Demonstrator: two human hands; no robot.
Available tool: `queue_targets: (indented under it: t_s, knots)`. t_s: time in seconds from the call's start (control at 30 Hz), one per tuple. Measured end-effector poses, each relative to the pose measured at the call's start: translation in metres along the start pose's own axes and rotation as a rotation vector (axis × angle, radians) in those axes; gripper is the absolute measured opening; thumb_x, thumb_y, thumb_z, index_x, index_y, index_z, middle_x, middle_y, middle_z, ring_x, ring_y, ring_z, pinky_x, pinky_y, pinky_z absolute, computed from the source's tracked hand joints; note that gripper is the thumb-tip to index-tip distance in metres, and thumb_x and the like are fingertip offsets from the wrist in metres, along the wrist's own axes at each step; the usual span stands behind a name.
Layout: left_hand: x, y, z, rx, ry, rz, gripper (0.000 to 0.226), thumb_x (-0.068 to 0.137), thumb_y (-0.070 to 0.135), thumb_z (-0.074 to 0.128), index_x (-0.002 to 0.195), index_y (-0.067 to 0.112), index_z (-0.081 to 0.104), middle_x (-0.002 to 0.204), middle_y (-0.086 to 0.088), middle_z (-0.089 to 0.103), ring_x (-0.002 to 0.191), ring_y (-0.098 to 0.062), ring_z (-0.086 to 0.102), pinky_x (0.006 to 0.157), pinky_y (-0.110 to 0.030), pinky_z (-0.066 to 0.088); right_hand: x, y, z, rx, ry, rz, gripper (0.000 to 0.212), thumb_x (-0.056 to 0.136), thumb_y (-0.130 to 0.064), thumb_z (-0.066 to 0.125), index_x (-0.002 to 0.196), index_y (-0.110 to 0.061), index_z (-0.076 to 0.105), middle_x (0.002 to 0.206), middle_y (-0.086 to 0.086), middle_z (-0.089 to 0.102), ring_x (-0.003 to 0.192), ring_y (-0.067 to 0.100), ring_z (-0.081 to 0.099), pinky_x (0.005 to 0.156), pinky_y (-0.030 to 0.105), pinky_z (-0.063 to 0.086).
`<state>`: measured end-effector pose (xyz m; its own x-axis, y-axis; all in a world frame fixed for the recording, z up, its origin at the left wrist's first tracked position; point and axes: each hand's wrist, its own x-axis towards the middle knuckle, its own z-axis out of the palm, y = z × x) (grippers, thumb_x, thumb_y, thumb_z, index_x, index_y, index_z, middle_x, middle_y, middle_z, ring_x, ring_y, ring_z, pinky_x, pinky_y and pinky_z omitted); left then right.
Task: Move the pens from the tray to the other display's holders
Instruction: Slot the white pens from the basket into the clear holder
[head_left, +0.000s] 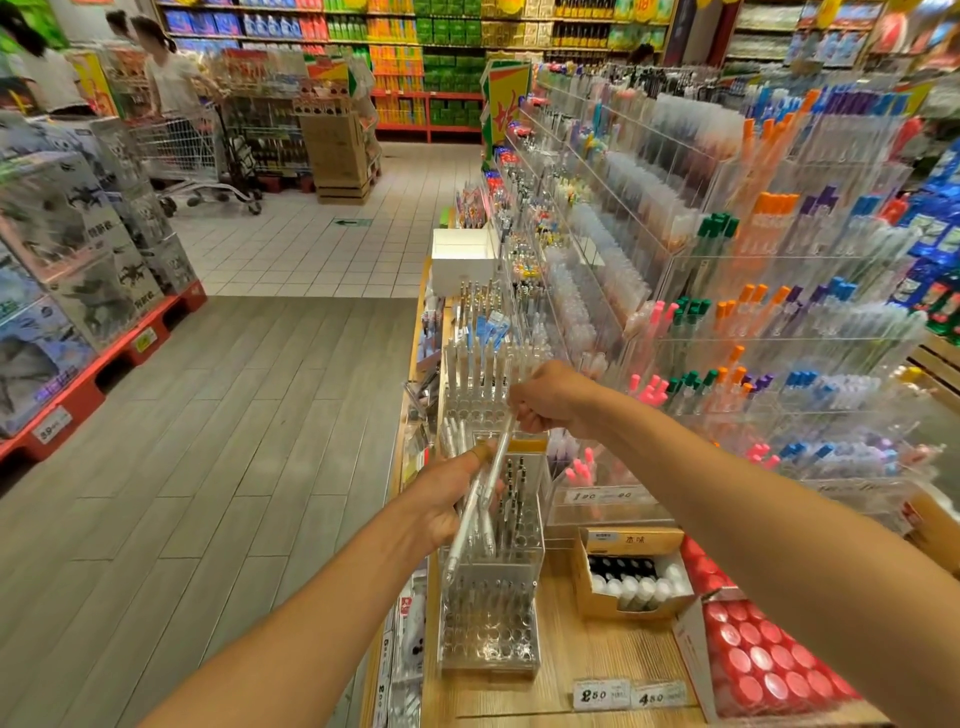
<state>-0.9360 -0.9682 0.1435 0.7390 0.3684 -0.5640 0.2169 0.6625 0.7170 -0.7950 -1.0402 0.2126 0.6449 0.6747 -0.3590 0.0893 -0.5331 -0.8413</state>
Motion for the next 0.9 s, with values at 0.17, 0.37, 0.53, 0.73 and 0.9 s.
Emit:
queue_targets:
  t_s: [0.17, 0.37, 0.53, 0.73, 0.9]
  knots:
    - [0.003, -0.003, -0.006, -0.035, -0.016, -0.064, 0.017, 0.094, 0.018, 0.067, 0.094, 0.004, 0.056, 0.053, -0.006, 0.049, 0.036, -0.014, 0.05, 0.034, -0.022, 0.046, 0.005, -0.002, -0.008, -0.023, 0.098, -0.043, 0.02, 0.095, -0.007, 0.054, 0.101, 0.012, 0.06, 0.072, 0.013, 0.058, 0.056, 0.019, 0.057, 0.056, 0.027, 0.051]
    - [0.004, 0.003, -0.01, -0.077, -0.009, -0.051, 0.015, 0.096, 0.016, 0.064, 0.088, 0.005, 0.056, 0.054, -0.007, 0.05, 0.035, -0.015, 0.05, 0.035, -0.021, 0.046, 0.007, -0.016, -0.021, -0.123, 0.31, -0.317, 0.021, 0.097, -0.016, 0.055, 0.092, 0.0, 0.067, 0.075, 0.001, 0.066, 0.065, 0.014, 0.062, 0.062, 0.027, 0.054]
    - [0.006, 0.004, -0.012, -0.068, -0.001, -0.043, 0.014, 0.095, 0.015, 0.065, 0.092, 0.006, 0.055, 0.053, -0.007, 0.049, 0.036, -0.015, 0.05, 0.034, -0.021, 0.045, 0.01, -0.027, -0.022, -0.292, 0.379, -0.556, 0.017, 0.098, -0.013, 0.05, 0.111, -0.012, 0.061, 0.084, -0.005, 0.062, 0.076, 0.009, 0.061, 0.063, 0.016, 0.045]
    - [0.011, 0.007, -0.014, -0.051, 0.004, -0.037, 0.015, 0.094, 0.017, 0.066, 0.093, 0.005, 0.056, 0.053, -0.007, 0.051, 0.038, -0.016, 0.05, 0.036, -0.022, 0.046, 0.024, -0.02, -0.02, -0.406, 0.32, -0.523, 0.019, 0.1, -0.013, 0.046, 0.114, -0.012, 0.059, 0.09, -0.001, 0.062, 0.082, 0.015, 0.061, 0.068, 0.023, 0.048]
    - [0.014, 0.011, -0.013, -0.034, 0.013, -0.025, 0.017, 0.094, 0.017, 0.066, 0.095, 0.004, 0.055, 0.054, -0.007, 0.05, 0.037, -0.016, 0.05, 0.035, -0.023, 0.046, 0.038, -0.016, -0.019, -0.633, 0.273, -0.531, 0.021, 0.098, -0.01, 0.049, 0.111, -0.014, 0.065, 0.112, 0.005, 0.06, 0.094, 0.017, 0.056, 0.08, 0.026, 0.042]
